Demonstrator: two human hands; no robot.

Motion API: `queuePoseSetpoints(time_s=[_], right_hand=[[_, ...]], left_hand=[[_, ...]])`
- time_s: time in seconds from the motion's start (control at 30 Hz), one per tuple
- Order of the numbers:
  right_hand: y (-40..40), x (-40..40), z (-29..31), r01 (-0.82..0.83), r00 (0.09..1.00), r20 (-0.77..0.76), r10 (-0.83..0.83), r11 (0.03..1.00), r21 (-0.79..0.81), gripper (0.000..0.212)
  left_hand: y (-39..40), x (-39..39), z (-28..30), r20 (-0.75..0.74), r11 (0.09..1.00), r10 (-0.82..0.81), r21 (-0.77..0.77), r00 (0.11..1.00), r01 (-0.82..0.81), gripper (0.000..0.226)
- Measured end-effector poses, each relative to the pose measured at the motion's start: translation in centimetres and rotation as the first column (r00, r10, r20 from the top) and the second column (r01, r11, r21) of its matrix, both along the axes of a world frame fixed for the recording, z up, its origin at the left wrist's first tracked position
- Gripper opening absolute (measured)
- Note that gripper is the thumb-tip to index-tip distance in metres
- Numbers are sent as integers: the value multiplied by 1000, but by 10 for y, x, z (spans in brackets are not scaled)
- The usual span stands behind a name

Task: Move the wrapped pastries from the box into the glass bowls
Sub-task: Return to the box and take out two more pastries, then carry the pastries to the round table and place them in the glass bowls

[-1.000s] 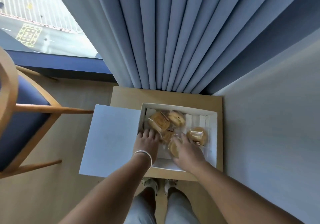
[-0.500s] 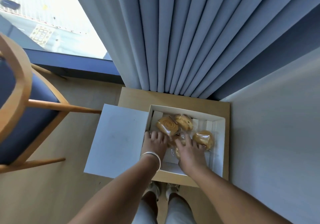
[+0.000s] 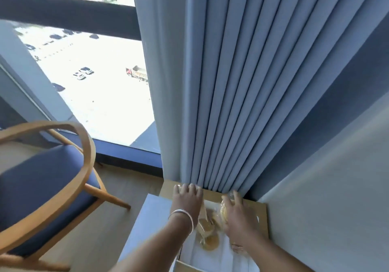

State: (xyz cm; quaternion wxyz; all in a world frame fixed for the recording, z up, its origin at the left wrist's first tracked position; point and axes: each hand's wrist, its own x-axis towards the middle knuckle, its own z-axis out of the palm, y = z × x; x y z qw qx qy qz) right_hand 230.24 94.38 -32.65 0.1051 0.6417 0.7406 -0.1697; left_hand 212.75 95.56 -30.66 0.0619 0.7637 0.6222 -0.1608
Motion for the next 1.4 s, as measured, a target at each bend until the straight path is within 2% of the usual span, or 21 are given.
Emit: queuePoseSetpoints(time_s=[0.2,0.37,0.53,0.63,0.8,0.97,1.17,1.27,1.4], right_hand=[[32,-10,68,-44,999,-18,46,993,107,78],[43,-32,94,-163,987,18,162,969,186,75],[38,-88,89,-333,941,6,339,919,212,68],[23,-135,84,-452,885,-13,466,866,213,68],[-17,-220,79,-679,724,-24,690,718,154,82],[-85,-302,77,-861,480,-39,876,479,168,78],[-180,-381,77,-970,184,-72,980,193,148,79],[-221,-416,79,-985,82,-58,995,90,151,77],[-263,-460,85,-988,-1,-35,999,4,151,81]], left_hand=[[3,-35,57,-19,986,88,145,996,-84,70],[-13,-62,75,15,950,216,228,976,-214,76],[-59,-114,76,50,865,429,264,902,-427,78],[-102,-148,71,42,781,573,274,818,-561,77],[-197,-199,65,13,599,783,255,622,-759,84],[-311,-233,60,-31,368,928,219,370,-904,86],[-433,-256,57,-35,102,995,210,96,-972,81],[-475,-270,58,-5,7,1000,219,6,-976,80],[-516,-297,61,31,-69,998,240,-63,-968,79]])
